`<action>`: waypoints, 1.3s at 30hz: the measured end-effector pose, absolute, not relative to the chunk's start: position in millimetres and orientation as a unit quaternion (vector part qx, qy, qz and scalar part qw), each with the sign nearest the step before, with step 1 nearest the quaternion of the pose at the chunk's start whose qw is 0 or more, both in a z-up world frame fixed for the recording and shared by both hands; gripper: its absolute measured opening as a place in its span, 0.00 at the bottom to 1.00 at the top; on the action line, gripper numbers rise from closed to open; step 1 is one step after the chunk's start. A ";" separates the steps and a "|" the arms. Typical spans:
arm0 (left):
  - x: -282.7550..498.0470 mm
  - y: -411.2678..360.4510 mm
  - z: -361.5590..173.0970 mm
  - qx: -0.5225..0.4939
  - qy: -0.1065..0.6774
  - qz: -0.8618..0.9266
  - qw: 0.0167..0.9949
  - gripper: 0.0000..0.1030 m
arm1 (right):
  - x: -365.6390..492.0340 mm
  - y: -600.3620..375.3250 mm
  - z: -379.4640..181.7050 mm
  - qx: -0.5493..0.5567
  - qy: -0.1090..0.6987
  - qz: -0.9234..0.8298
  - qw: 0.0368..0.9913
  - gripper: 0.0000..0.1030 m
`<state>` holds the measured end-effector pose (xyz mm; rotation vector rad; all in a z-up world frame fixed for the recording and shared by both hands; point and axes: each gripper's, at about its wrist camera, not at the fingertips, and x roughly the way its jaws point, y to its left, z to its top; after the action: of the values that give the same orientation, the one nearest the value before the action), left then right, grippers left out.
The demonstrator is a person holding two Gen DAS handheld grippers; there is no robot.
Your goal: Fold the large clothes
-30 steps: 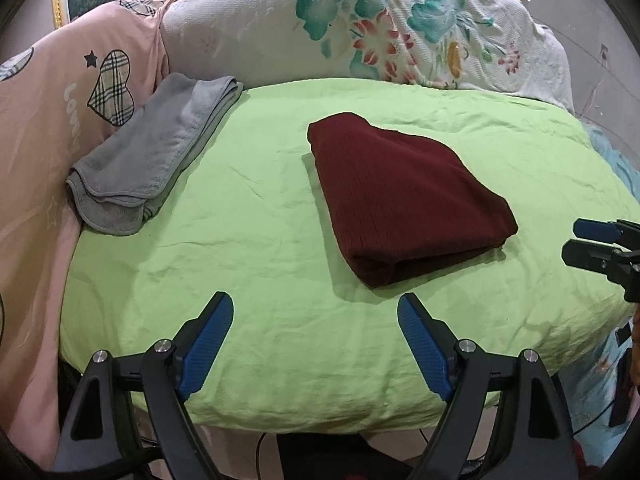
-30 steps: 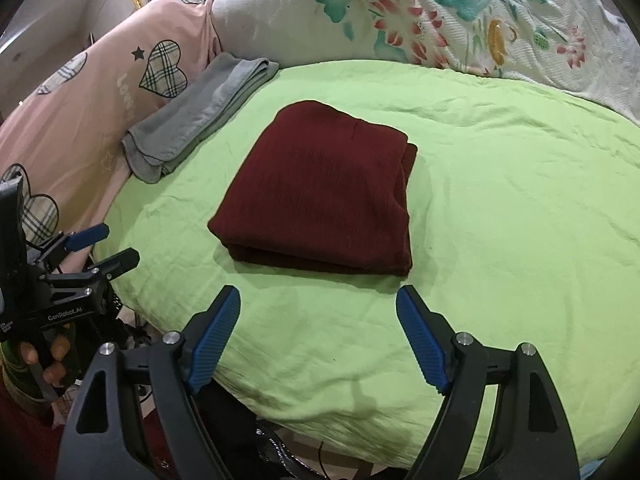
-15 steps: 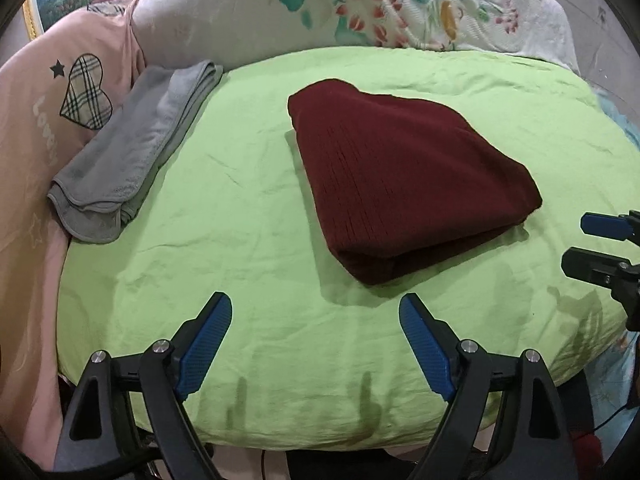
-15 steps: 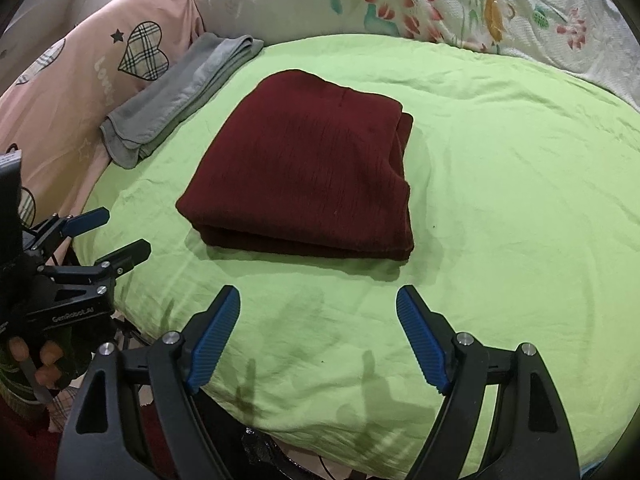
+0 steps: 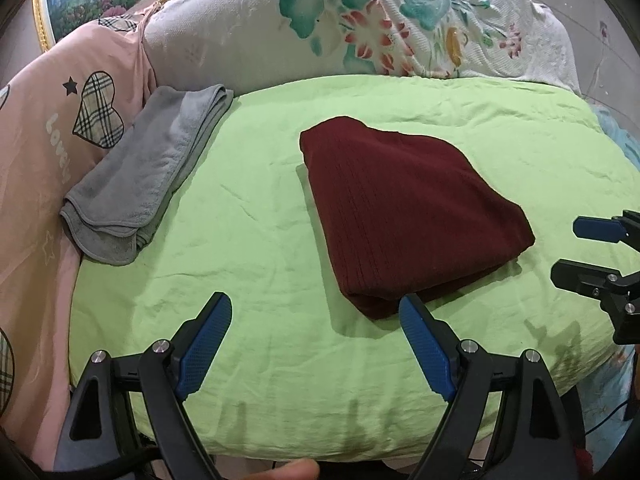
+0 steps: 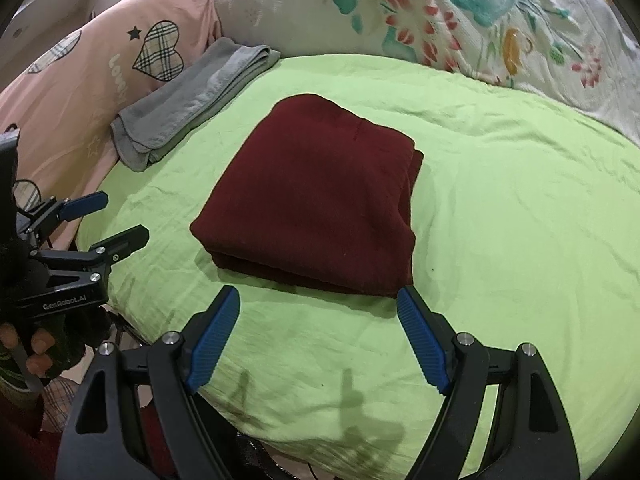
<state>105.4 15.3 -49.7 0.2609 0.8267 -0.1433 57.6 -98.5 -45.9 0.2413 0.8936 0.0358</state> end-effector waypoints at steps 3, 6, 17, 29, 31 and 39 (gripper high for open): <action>104.5 14.1 -50.0 0.128 0.400 -0.070 0.905 0.84 | 59.0 -98.2 -45.5 0.115 0.431 0.019 0.895 0.79; 104.7 13.3 -51.6 0.130 0.405 -0.065 0.903 0.84 | 60.1 -97.9 -46.0 0.115 0.433 0.017 0.894 0.79; 102.0 12.6 -49.4 0.123 0.402 -0.063 0.905 0.84 | 57.4 -102.1 -41.1 0.120 0.427 0.014 0.896 0.79; 99.2 9.2 -46.4 0.124 0.398 -0.065 0.907 0.84 | 58.7 -104.3 -40.3 0.120 0.426 0.017 0.897 0.79; 98.7 8.1 -46.3 0.124 0.398 -0.065 0.907 0.84 | 58.7 -104.4 -40.1 0.120 0.425 0.018 0.897 0.79; 99.2 6.4 -44.4 0.128 0.394 -0.065 0.908 0.84 | 59.1 -104.5 -41.3 0.123 0.426 0.016 0.896 0.79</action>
<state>99.2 6.4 -44.4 0.2634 0.8136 -0.1348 59.1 -104.5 -41.3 0.2539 0.8827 0.0335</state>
